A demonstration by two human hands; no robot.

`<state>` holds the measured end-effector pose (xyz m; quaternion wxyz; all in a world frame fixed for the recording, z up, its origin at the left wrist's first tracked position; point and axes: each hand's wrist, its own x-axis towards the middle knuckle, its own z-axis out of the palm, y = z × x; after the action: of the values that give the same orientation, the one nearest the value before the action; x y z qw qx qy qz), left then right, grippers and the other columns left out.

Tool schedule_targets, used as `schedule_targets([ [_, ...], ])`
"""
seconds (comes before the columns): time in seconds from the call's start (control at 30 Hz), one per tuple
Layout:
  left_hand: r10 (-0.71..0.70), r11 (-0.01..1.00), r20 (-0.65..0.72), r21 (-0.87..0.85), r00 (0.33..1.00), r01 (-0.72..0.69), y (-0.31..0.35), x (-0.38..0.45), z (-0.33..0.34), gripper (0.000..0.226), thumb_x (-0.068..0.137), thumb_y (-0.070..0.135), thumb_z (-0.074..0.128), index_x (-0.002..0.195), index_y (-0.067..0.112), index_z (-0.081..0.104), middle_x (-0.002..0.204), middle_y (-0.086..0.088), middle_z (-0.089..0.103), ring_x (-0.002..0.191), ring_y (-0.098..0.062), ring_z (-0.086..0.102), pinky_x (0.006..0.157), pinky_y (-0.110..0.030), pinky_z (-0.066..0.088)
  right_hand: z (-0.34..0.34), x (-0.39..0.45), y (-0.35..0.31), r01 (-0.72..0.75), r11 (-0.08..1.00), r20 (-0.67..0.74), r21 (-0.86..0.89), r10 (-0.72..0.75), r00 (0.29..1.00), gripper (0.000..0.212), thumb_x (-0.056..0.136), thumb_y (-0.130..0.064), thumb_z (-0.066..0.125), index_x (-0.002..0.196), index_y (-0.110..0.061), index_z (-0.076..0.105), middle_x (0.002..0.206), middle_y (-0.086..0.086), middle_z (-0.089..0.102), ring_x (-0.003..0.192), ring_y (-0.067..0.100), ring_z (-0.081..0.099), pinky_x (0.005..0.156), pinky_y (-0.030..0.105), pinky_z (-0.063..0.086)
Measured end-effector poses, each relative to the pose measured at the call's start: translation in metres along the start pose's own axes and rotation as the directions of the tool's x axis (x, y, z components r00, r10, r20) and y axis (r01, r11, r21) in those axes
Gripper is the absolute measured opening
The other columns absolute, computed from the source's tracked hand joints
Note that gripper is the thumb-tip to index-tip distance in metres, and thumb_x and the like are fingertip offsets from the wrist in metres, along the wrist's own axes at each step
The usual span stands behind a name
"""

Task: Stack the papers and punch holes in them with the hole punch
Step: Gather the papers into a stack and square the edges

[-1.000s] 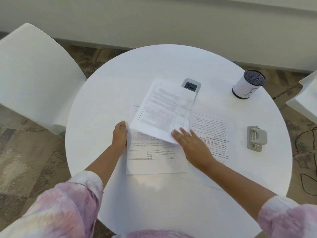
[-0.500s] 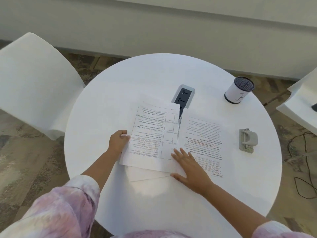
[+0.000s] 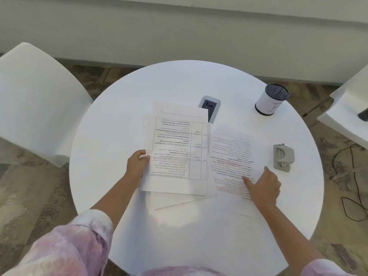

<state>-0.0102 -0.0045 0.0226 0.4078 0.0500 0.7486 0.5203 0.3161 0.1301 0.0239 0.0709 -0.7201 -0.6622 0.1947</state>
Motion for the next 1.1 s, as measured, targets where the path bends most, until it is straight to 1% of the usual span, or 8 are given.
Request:
schedule_targets([
  [0.1, 0.002, 0.999, 0.032, -0.054, 0.999, -0.001, 0.004, -0.004, 0.009, 0.016, 0.091, 0.009, 0.052, 0.105, 0.015, 0.054, 0.093, -0.009, 0.062, 0.068, -0.018, 0.056, 0.052, -0.024, 0.042, -0.004, 0.004, -0.007, 0.018, 0.997, -0.010, 0.069, -0.017, 1.000, 0.081, 0.079, -0.046, 0.065, 0.139, -0.004, 0.031, 0.140, 0.022, 0.038, 0.129, 0.041, 0.033, 0.104, 0.051, 0.030],
  [0.2, 0.036, 0.995, 0.097, -0.098, 0.995, -0.026, 0.010, -0.010, 0.018, 0.013, 0.092, 0.008, 0.051, 0.100, 0.016, 0.055, 0.086, -0.004, 0.065, 0.068, -0.017, 0.059, 0.057, -0.021, 0.048, -0.008, 0.001, -0.025, 0.111, 0.917, 0.112, 0.384, -0.165, 0.980, 0.083, 0.077, -0.057, 0.057, 0.139, -0.007, 0.035, 0.140, 0.016, 0.042, 0.129, 0.030, 0.040, 0.109, 0.043, 0.031],
  [0.27, 0.084, 0.992, 0.160, -0.103, 0.984, -0.068, 0.017, -0.012, 0.023, 0.017, 0.091, 0.010, 0.052, 0.107, 0.015, 0.056, 0.091, -0.005, 0.068, 0.073, -0.018, 0.060, 0.071, -0.030, 0.044, -0.014, -0.003, -0.046, 0.041, 0.826, 0.264, 0.562, -0.226, 0.938, 0.073, 0.083, -0.050, 0.056, 0.141, -0.013, 0.031, 0.143, 0.007, 0.041, 0.128, 0.021, 0.043, 0.104, 0.033, 0.033],
  [0.37, 0.174, 0.982, 0.222, -0.110, 0.959, -0.153, 0.032, -0.016, 0.028, 0.014, 0.091, 0.014, 0.054, 0.103, 0.019, 0.059, 0.086, 0.004, 0.072, 0.075, -0.017, 0.062, 0.074, -0.033, 0.043, -0.023, -0.001, -0.075, -0.065, 0.701, 0.388, 0.711, -0.313, 0.867, 0.061, 0.085, -0.046, 0.058, 0.137, -0.020, 0.040, 0.137, -0.005, 0.048, 0.125, 0.012, 0.047, 0.104, 0.032, 0.036],
  [0.47, 0.289, 0.956, 0.236, -0.131, 0.928, -0.264, 0.056, -0.027, 0.034, 0.015, 0.091, 0.007, 0.053, 0.092, 0.020, 0.060, 0.082, 0.007, 0.069, 0.073, -0.012, 0.064, 0.065, -0.027, 0.051, -0.033, 0.004, -0.098, 0.037, 0.621, 0.255, 0.783, -0.374, 0.892, 0.031, 0.087, -0.030, 0.061, 0.116, -0.021, 0.060, 0.119, -0.002, 0.066, 0.110, 0.015, 0.061, 0.100, 0.045, 0.046],
  [0.63, 0.463, 0.886, 0.262, -0.164, 0.847, -0.434, 0.089, -0.033, 0.031, 0.016, 0.087, 0.005, 0.058, 0.093, 0.019, 0.060, 0.106, -0.001, 0.066, 0.101, -0.023, 0.061, 0.090, -0.040, 0.050, -0.055, 0.004, -0.132, 0.140, 0.461, 0.076, 0.876, -0.419, 0.905, 0.022, 0.087, -0.014, 0.061, 0.107, -0.024, 0.063, 0.111, 0.000, 0.068, 0.106, 0.018, 0.064, 0.094, 0.043, 0.051],
  [0.8, 0.537, 0.843, 0.217, -0.132, 0.815, -0.521, 0.100, -0.045, 0.033, 0.026, 0.083, 0.018, 0.066, 0.106, 0.029, 0.059, 0.104, 0.013, 0.065, 0.091, 0.002, 0.063, 0.073, -0.012, 0.050, -0.060, 0.003, -0.141, 0.257, 0.505, 0.016, 0.824, -0.473, 0.881, 0.033, 0.086, -0.017, 0.061, 0.119, -0.018, 0.055, 0.116, -0.001, 0.064, 0.107, 0.015, 0.061, 0.091, 0.033, 0.052],
  [1.1, 0.569, 0.821, 0.188, -0.075, 0.801, -0.566, 0.091, -0.041, 0.043, 0.021, 0.090, 0.020, 0.056, 0.111, 0.024, 0.056, 0.098, 0.014, 0.062, 0.091, -0.003, 0.060, 0.071, -0.010, 0.051, -0.058, 0.006, -0.127, 0.307, 0.607, 0.005, 0.733, -0.456, 0.890, 0.031, 0.089, -0.017, 0.059, 0.117, -0.019, 0.046, 0.125, 0.001, 0.057, 0.115, 0.017, 0.054, 0.099, 0.032, 0.044],
])
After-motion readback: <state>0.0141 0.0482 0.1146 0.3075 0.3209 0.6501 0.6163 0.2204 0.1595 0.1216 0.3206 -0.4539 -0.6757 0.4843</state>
